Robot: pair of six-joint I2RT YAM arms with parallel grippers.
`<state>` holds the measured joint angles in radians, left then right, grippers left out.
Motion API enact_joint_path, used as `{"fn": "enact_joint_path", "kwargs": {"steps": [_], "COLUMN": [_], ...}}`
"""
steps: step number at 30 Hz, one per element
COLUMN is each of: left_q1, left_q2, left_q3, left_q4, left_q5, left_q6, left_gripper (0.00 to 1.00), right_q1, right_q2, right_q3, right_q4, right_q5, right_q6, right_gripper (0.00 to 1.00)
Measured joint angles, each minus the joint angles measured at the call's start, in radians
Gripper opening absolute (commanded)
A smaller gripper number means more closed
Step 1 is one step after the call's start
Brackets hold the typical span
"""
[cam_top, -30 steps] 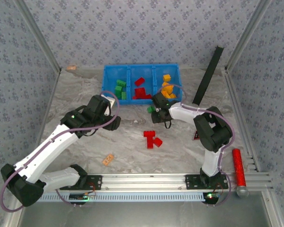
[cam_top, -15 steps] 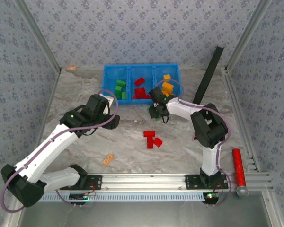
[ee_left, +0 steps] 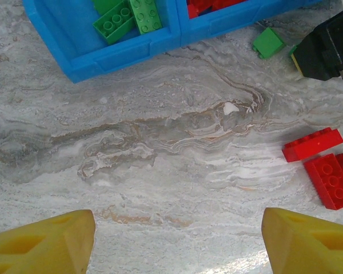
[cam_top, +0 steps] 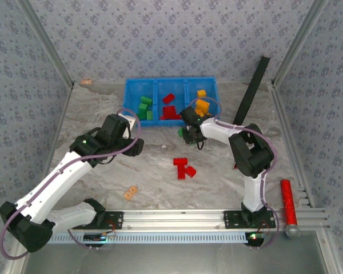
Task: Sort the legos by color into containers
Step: Pick up the lego from the center of the table, then place the lego in the container.
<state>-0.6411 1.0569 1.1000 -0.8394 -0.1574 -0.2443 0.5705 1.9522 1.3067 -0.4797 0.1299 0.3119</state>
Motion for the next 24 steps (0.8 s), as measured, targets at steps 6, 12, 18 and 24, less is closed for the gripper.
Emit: {"fn": "enact_joint_path", "kwargs": {"steps": [6, 12, 18, 24], "left_q1": [0.010, 0.051, 0.072, 0.080], "left_q2": [-0.066, -0.160, -0.190, -0.226], "left_q3": [0.010, 0.034, 0.035, 0.021], "left_q4": [-0.023, -0.051, -0.087, -0.107], "left_q5": [0.000, -0.001, 0.000, 0.008], "left_q6": [0.005, 0.016, 0.019, 0.014], "left_gripper": [0.80, 0.81, 0.81, 0.81], "right_q1": [-0.006, 0.060, 0.145, 0.192], "right_q2": [-0.051, -0.103, -0.029, 0.190], "right_q3": [0.060, 0.286, 0.537, 0.787], "right_q4": [-0.124, -0.185, -0.136, -0.063], "right_q5": [-0.047, -0.048, -0.013, 0.018], "right_q6": [0.013, -0.021, -0.149, -0.286], "right_gripper": [0.27, 0.28, 0.28, 0.28]}}
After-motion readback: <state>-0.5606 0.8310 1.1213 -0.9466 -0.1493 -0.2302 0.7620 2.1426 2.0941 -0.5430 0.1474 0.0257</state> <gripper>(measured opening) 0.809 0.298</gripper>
